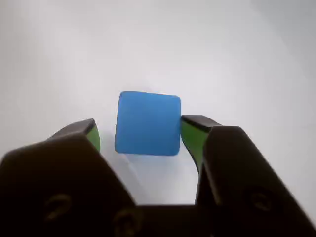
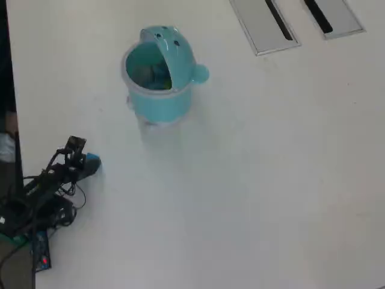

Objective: Grasp RGB lego blocks and put them in the bin one by one.

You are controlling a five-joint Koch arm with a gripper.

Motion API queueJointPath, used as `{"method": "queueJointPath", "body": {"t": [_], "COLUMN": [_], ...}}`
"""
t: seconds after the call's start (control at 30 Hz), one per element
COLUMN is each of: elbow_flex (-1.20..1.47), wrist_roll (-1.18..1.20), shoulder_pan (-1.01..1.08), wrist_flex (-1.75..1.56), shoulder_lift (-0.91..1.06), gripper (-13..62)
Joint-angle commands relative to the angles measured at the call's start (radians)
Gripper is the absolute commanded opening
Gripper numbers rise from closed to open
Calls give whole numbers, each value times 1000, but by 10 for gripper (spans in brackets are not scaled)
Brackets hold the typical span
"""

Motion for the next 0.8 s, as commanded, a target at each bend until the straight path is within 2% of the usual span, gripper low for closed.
{"method": "queueJointPath", "body": {"t": [0.0, 0.2, 0.4, 0.57, 0.67, 0.77], "elbow_flex": [18, 51, 23, 21, -18, -178], "wrist_roll": [5, 9, 11, 89, 95, 144], "shoulder_pan": [-8, -25, -29, -71, -94, -118], "wrist_flex": [-77, -196, -201, -210, -230, -166], "shoulder_lift": [64, 57, 46, 46, 37, 43], "gripper": [303, 197, 192, 38, 31, 30]}}
